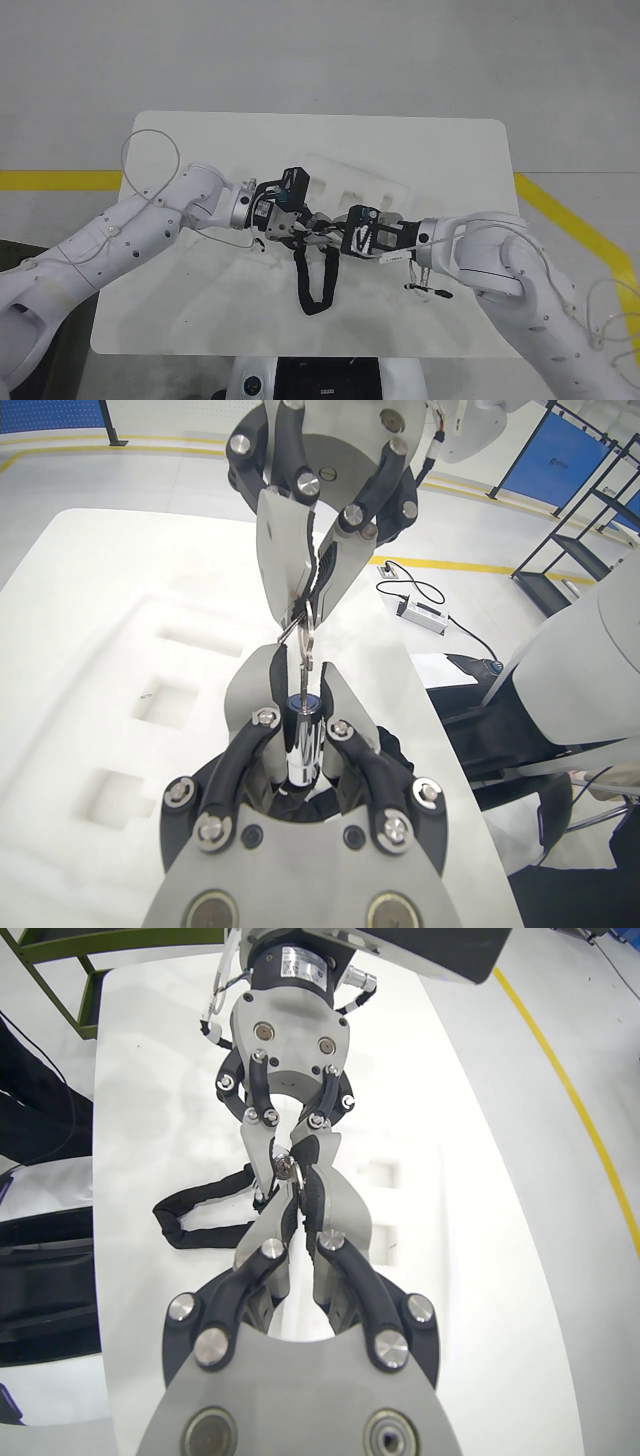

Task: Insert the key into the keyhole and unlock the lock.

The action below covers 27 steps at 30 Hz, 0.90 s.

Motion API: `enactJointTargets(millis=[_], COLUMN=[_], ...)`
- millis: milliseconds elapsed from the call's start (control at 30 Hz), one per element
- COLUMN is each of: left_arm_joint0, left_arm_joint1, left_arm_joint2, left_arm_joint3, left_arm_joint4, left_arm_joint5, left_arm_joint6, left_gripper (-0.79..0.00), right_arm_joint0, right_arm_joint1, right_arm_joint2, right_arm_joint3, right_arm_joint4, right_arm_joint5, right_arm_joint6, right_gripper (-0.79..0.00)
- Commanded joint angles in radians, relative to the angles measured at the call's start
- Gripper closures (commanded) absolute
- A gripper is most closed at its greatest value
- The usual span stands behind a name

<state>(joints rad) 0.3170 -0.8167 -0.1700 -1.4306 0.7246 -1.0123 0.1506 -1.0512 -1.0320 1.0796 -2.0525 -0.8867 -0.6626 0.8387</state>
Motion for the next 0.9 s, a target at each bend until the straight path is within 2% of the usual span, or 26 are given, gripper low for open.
enactJointTargets(millis=[0, 433, 500, 533, 567, 633, 867], left_arm_joint0=[0.001, 0.023, 0.03, 0.033, 0.035, 0.041, 0.055], left_arm_joint1=[0.0, 0.002, 0.003, 0.003, 0.003, 0.003, 0.013], left_arm_joint2=[0.0, -0.035, -0.043, -0.046, -0.05, -0.058, -0.098], left_arm_joint3=[0.0, 0.01, 0.008, 0.007, 0.006, 0.006, 0.016], left_arm_joint4=[0.003, 0.031, 0.033, 0.034, 0.035, 0.035, 0.039], left_arm_joint5=[0.0, 0.0, 0.0, 0.0, 0.0, 0.0, 0.0], left_arm_joint6=[0.003, 0.024, 0.023, 0.022, 0.021, 0.018, 0.007], left_gripper=[0.0, 0.0, 0.0, 0.0, 0.0, 0.0, 0.0], right_arm_joint0=[0.0, 0.013, 0.015, 0.015, 0.014, 0.01, -0.022], right_arm_joint1=[0.0, -0.003, -0.003, -0.003, -0.004, -0.004, 0.0], right_arm_joint2=[-0.002, -0.021, -0.021, -0.021, -0.02, -0.017, 0.014], right_arm_joint3=[0.003, 0.02, 0.021, 0.022, 0.022, 0.02, -0.013], right_arm_joint4=[0.026, 0.123, 0.126, 0.126, 0.126, 0.122, 0.101], right_arm_joint5=[0.022, 0.128, 0.134, 0.14, 0.144, 0.155, 0.191], right_arm_joint6=[0.015, 0.053, 0.044, 0.039, 0.032, 0.019, -0.035], right_gripper=[0.0, -0.003, -0.191, -0.351, -0.471, -0.785, -0.785])
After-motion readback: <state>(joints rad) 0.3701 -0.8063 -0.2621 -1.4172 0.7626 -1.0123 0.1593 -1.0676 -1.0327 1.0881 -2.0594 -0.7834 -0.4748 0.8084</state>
